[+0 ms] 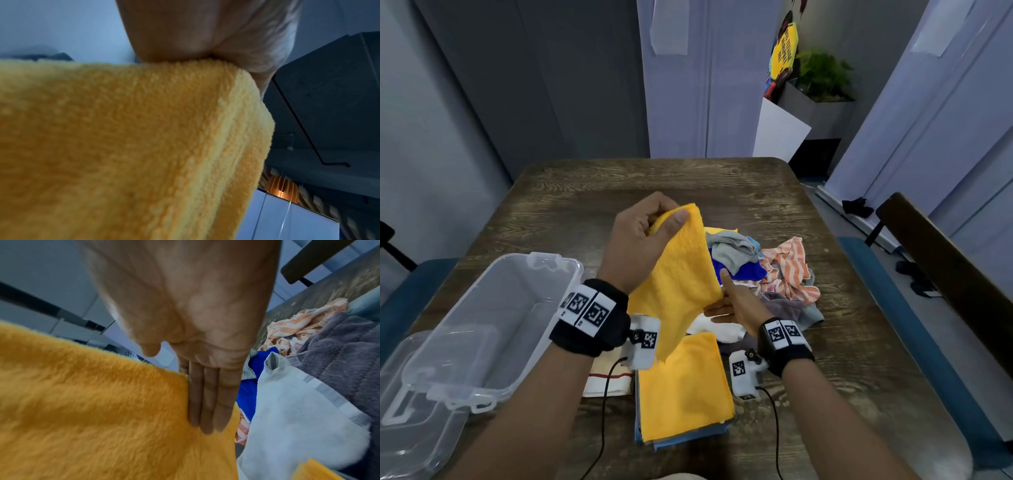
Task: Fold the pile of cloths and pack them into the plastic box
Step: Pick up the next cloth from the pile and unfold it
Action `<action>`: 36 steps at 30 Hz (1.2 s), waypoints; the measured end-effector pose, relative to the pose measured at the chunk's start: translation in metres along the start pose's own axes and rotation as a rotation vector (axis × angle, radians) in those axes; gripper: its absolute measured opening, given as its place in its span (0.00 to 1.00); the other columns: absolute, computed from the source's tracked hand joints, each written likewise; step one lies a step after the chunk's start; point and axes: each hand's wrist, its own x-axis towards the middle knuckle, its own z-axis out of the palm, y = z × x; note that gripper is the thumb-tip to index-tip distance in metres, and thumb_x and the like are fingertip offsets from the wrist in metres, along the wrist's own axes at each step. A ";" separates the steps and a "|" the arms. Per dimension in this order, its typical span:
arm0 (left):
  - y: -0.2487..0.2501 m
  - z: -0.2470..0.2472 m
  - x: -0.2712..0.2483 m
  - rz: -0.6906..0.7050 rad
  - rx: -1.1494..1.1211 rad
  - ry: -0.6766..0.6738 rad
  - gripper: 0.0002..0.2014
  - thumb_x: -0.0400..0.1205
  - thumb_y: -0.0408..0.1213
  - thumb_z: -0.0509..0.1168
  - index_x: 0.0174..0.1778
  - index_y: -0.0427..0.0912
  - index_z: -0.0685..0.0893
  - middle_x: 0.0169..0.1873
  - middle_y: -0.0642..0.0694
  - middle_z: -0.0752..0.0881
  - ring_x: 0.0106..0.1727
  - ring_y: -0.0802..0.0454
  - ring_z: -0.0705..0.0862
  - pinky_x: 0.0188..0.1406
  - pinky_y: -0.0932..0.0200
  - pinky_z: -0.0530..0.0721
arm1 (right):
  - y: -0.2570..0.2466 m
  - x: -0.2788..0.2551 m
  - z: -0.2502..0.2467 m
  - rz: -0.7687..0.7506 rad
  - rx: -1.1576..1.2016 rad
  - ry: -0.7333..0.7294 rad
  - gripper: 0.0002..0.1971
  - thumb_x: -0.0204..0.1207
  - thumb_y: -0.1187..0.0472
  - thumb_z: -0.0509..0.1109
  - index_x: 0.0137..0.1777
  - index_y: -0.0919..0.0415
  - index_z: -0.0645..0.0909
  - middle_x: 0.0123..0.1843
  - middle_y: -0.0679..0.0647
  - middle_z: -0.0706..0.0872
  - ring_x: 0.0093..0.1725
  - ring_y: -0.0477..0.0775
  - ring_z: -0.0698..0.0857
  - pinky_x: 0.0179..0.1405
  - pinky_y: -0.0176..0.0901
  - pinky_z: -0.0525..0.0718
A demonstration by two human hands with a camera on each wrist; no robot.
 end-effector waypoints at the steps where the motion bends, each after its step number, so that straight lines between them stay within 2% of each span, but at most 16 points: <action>1: -0.002 0.001 -0.004 -0.008 -0.012 -0.044 0.09 0.86 0.37 0.67 0.43 0.37 0.84 0.34 0.48 0.81 0.35 0.61 0.76 0.36 0.68 0.74 | 0.003 0.002 0.000 -0.036 -0.024 0.048 0.28 0.87 0.41 0.62 0.51 0.70 0.83 0.50 0.68 0.91 0.49 0.63 0.93 0.53 0.57 0.91; 3: -0.007 0.004 -0.012 -0.053 -0.036 -0.125 0.08 0.87 0.37 0.66 0.46 0.36 0.84 0.37 0.45 0.83 0.38 0.60 0.78 0.38 0.68 0.76 | 0.006 0.003 0.000 -0.139 -0.065 0.113 0.11 0.83 0.60 0.72 0.43 0.66 0.78 0.45 0.67 0.88 0.45 0.64 0.90 0.55 0.63 0.90; 4: -0.010 0.006 -0.016 -0.093 -0.049 -0.156 0.08 0.87 0.38 0.65 0.48 0.37 0.84 0.40 0.44 0.85 0.39 0.60 0.80 0.39 0.68 0.76 | 0.006 0.003 -0.001 -0.193 -0.115 0.141 0.08 0.80 0.67 0.73 0.42 0.62 0.77 0.44 0.63 0.86 0.47 0.64 0.88 0.52 0.60 0.90; 7: -0.027 0.014 -0.024 -0.182 -0.024 -0.178 0.07 0.88 0.39 0.64 0.53 0.40 0.84 0.44 0.44 0.87 0.43 0.64 0.81 0.42 0.71 0.77 | -0.003 -0.003 0.001 -0.315 -0.164 0.136 0.14 0.77 0.74 0.72 0.51 0.53 0.81 0.55 0.61 0.87 0.52 0.58 0.85 0.41 0.45 0.84; 9: -0.043 0.017 -0.027 -0.223 0.001 -0.183 0.05 0.89 0.41 0.64 0.53 0.46 0.84 0.46 0.46 0.86 0.46 0.61 0.82 0.46 0.65 0.79 | -0.012 -0.010 0.002 -0.382 -0.156 0.101 0.21 0.78 0.72 0.70 0.60 0.45 0.84 0.62 0.56 0.88 0.58 0.56 0.87 0.48 0.46 0.87; 11: -0.058 0.018 -0.028 -0.258 0.043 -0.185 0.04 0.89 0.44 0.63 0.53 0.52 0.82 0.48 0.49 0.86 0.51 0.52 0.84 0.50 0.52 0.83 | -0.022 -0.019 0.005 -0.451 -0.172 0.069 0.25 0.78 0.71 0.68 0.65 0.39 0.84 0.68 0.49 0.86 0.66 0.51 0.85 0.60 0.49 0.86; 14: -0.070 0.023 -0.029 -0.302 0.052 -0.137 0.05 0.89 0.46 0.62 0.54 0.52 0.82 0.48 0.46 0.85 0.51 0.45 0.84 0.51 0.41 0.83 | -0.034 -0.033 0.011 -0.513 -0.102 0.021 0.26 0.80 0.74 0.63 0.70 0.47 0.84 0.71 0.48 0.84 0.69 0.48 0.83 0.64 0.47 0.86; 16: -0.070 0.026 -0.027 -0.314 0.015 -0.087 0.07 0.90 0.45 0.61 0.54 0.48 0.82 0.48 0.46 0.85 0.49 0.50 0.83 0.50 0.49 0.82 | -0.041 -0.042 0.015 -0.545 -0.082 -0.021 0.25 0.81 0.76 0.62 0.71 0.51 0.83 0.69 0.49 0.85 0.66 0.48 0.85 0.61 0.47 0.87; 19: -0.068 0.030 -0.022 -0.352 -0.054 -0.020 0.09 0.91 0.42 0.60 0.55 0.42 0.82 0.49 0.44 0.86 0.47 0.60 0.82 0.49 0.64 0.81 | -0.048 -0.052 0.019 -0.582 -0.103 -0.047 0.24 0.81 0.78 0.60 0.69 0.54 0.83 0.64 0.44 0.87 0.60 0.39 0.86 0.53 0.36 0.85; 20: -0.068 0.031 -0.020 -0.380 -0.079 -0.004 0.09 0.91 0.42 0.59 0.55 0.41 0.82 0.50 0.42 0.86 0.48 0.57 0.83 0.50 0.64 0.81 | -0.049 -0.053 0.020 -0.591 -0.112 -0.048 0.24 0.81 0.78 0.60 0.68 0.54 0.84 0.63 0.43 0.87 0.60 0.39 0.86 0.53 0.35 0.85; 22: -0.071 0.033 -0.017 -0.444 -0.127 0.013 0.10 0.91 0.43 0.59 0.56 0.42 0.82 0.52 0.39 0.86 0.52 0.47 0.85 0.55 0.53 0.83 | -0.050 -0.054 0.021 -0.602 -0.138 -0.047 0.24 0.81 0.78 0.61 0.68 0.54 0.84 0.63 0.41 0.87 0.61 0.39 0.85 0.53 0.35 0.84; 24: -0.073 0.036 -0.015 -0.515 -0.186 0.004 0.10 0.91 0.44 0.58 0.55 0.44 0.81 0.51 0.39 0.87 0.51 0.42 0.85 0.55 0.46 0.85 | -0.051 -0.054 0.022 -0.608 -0.158 -0.050 0.24 0.80 0.77 0.60 0.68 0.55 0.85 0.66 0.43 0.86 0.60 0.39 0.85 0.51 0.34 0.84; 27: -0.072 0.040 -0.014 -0.586 -0.252 -0.017 0.12 0.92 0.44 0.56 0.57 0.40 0.80 0.46 0.42 0.87 0.45 0.48 0.84 0.47 0.50 0.85 | -0.053 -0.054 0.023 -0.611 -0.157 -0.081 0.25 0.79 0.78 0.60 0.67 0.54 0.85 0.73 0.46 0.83 0.67 0.41 0.83 0.56 0.34 0.83; 31: -0.069 0.045 -0.016 -0.678 -0.380 -0.012 0.12 0.92 0.42 0.57 0.62 0.38 0.79 0.41 0.46 0.87 0.37 0.55 0.86 0.34 0.60 0.86 | -0.055 -0.054 0.024 -0.593 -0.148 -0.107 0.26 0.79 0.77 0.60 0.64 0.50 0.86 0.75 0.42 0.81 0.72 0.37 0.78 0.67 0.35 0.80; 33: -0.069 0.045 -0.017 -0.704 -0.439 -0.021 0.12 0.91 0.43 0.58 0.65 0.42 0.81 0.43 0.46 0.90 0.41 0.51 0.88 0.39 0.55 0.88 | -0.054 -0.053 0.022 -0.580 -0.133 -0.103 0.25 0.79 0.76 0.60 0.64 0.50 0.86 0.74 0.45 0.82 0.71 0.40 0.80 0.64 0.38 0.82; 36: -0.067 0.043 -0.016 -0.682 -0.524 -0.075 0.14 0.91 0.43 0.57 0.69 0.50 0.83 0.57 0.45 0.91 0.54 0.44 0.90 0.53 0.45 0.89 | -0.053 -0.052 0.021 -0.574 -0.113 -0.111 0.24 0.79 0.72 0.61 0.62 0.45 0.87 0.73 0.46 0.82 0.75 0.50 0.78 0.69 0.53 0.83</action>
